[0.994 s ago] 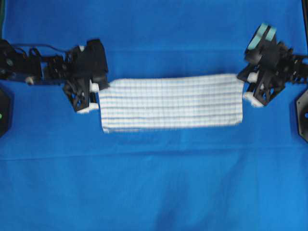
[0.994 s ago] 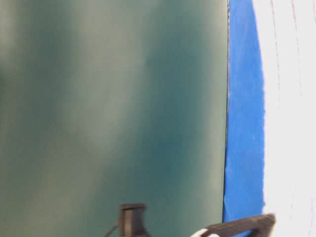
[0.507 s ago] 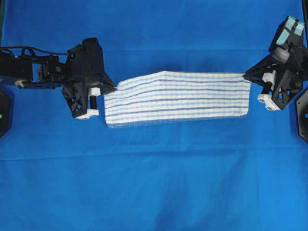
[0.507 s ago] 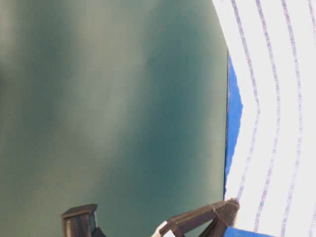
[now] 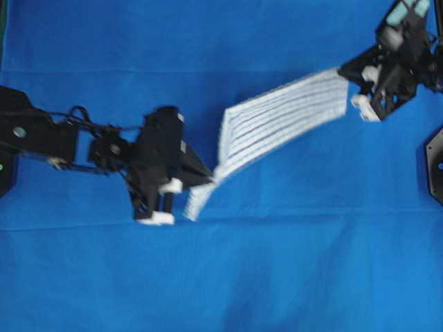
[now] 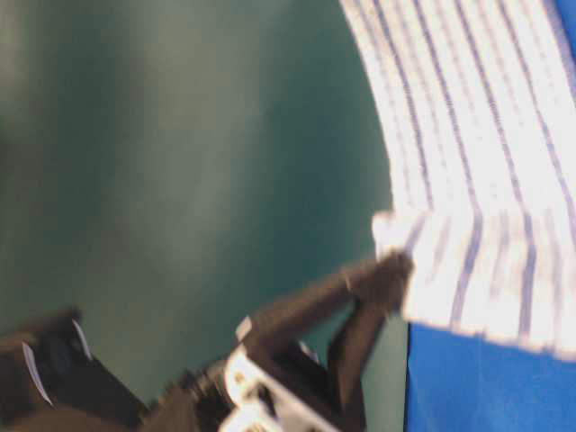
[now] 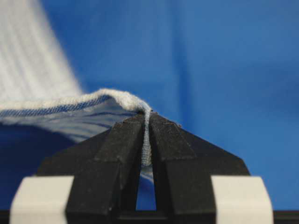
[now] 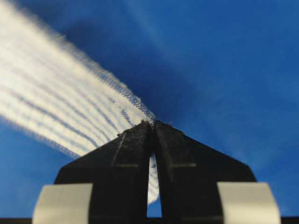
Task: Fold the blue towel.
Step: 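Lift and rotate the strip to lie vertically, left gripper swinging down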
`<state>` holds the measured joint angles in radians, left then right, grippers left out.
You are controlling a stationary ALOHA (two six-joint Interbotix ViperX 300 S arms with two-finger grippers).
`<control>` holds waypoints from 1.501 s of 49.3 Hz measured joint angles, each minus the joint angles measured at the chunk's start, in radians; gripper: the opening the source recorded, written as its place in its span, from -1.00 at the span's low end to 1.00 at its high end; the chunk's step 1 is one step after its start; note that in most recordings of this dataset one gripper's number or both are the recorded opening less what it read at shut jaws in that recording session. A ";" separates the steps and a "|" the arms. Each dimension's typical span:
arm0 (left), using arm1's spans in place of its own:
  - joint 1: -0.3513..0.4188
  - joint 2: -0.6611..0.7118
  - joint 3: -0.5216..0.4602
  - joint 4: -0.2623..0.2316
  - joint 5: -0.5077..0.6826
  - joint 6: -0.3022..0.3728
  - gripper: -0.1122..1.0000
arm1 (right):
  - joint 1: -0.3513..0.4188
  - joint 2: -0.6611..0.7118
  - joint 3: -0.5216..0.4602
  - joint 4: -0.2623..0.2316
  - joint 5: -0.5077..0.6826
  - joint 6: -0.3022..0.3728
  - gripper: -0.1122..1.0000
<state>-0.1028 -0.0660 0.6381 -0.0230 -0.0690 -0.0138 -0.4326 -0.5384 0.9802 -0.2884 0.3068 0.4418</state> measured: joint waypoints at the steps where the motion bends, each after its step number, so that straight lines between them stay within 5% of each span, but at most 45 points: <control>1: -0.006 0.011 -0.015 -0.002 -0.002 0.000 -0.76 | -0.009 0.009 -0.005 -0.002 -0.006 0.000 -0.73; 13: -0.057 0.144 -0.209 -0.002 -0.006 0.011 -0.76 | -0.089 0.115 -0.072 -0.052 -0.057 0.000 -0.74; 35: -0.067 0.354 -0.488 0.000 -0.008 0.011 -0.76 | -0.115 0.209 -0.158 -0.095 -0.084 0.000 -0.73; 60: -0.057 0.515 -0.669 0.000 -0.055 0.012 -0.76 | -0.137 0.103 -0.115 -0.127 -0.003 -0.002 -0.74; 74: -0.049 0.541 -0.617 -0.002 -0.078 -0.003 -0.76 | -0.127 0.236 -0.160 -0.127 -0.021 -0.003 -0.73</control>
<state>-0.1519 0.4755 0.0215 -0.0245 -0.1473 -0.0169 -0.5599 -0.3022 0.8207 -0.4157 0.2853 0.4387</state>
